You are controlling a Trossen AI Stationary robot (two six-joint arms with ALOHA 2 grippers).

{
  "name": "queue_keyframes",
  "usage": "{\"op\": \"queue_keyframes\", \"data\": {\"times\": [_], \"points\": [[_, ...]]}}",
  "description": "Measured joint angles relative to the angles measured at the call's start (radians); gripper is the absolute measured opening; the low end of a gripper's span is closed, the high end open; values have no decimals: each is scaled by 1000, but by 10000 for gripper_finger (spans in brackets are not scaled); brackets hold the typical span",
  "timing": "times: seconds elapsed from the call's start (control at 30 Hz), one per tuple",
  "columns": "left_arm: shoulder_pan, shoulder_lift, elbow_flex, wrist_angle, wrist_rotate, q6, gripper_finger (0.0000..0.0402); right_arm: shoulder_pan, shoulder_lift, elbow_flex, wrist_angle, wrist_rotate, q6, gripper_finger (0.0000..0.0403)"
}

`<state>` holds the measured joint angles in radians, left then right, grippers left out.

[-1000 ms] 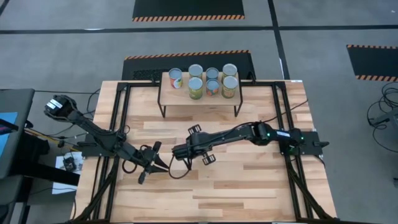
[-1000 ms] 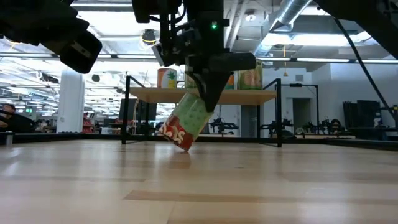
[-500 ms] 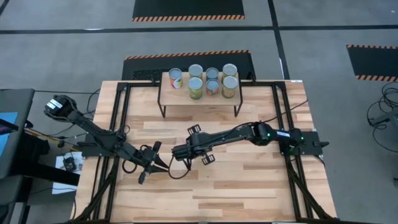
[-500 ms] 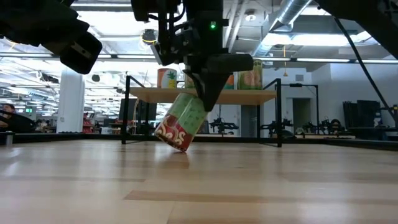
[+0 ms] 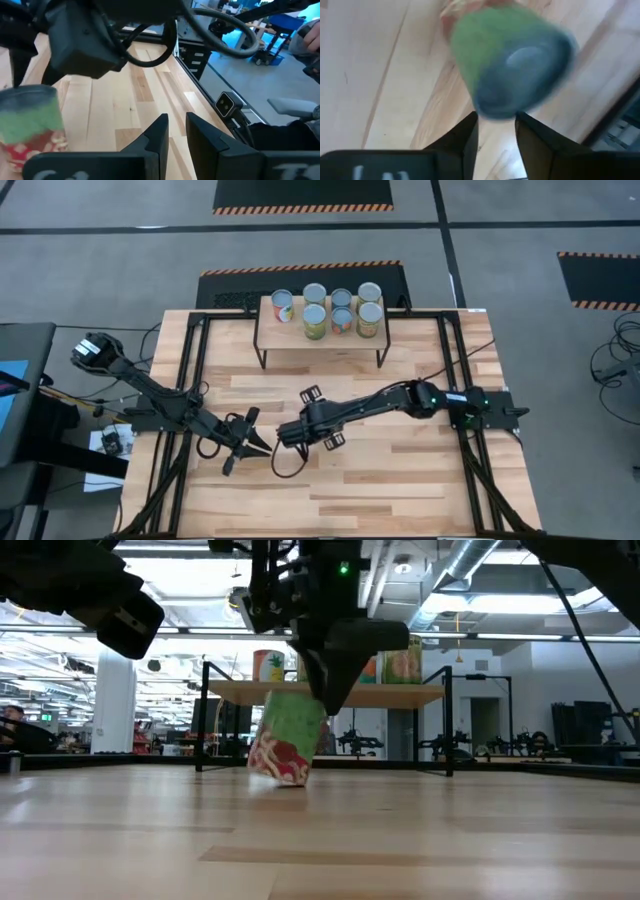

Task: Pick and place cans onto a shelf
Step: Put the red small can on the shelf

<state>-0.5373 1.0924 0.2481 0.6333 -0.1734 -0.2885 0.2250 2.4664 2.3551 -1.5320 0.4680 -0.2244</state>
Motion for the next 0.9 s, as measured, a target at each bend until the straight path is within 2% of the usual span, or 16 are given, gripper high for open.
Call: {"op": "queue_keyframes", "data": {"times": [0.13, 0.23, 0.37, 0.47, 0.57, 0.67, 0.9], "points": [[0, 0, 0, -1, 0, 18, 54, 26, -28, 0, 14, 64, 23, 168], [0, 0, 0, 1, -25, 18, 54, 43, -71, 0, 20, 84, 92, 158], [2, 0, 3, -4, -102, 39, 54, 77, -135, -13, 34, 75, 245, 112], [22, 0, 47, -112, -119, 67, 54, 106, -182, -71, 115, 75, 282, 58], [45, 1, 110, -277, -122, 71, 54, 128, -228, -195, 264, 71, 288, 13], [59, 1, 143, -352, -124, 105, 54, 145, -300, -366, 448, 70, 311, 16], [110, 8, 179, -412, -122, 138, 59, 188, -512, -813, 973, 91, 366, 6]]}}
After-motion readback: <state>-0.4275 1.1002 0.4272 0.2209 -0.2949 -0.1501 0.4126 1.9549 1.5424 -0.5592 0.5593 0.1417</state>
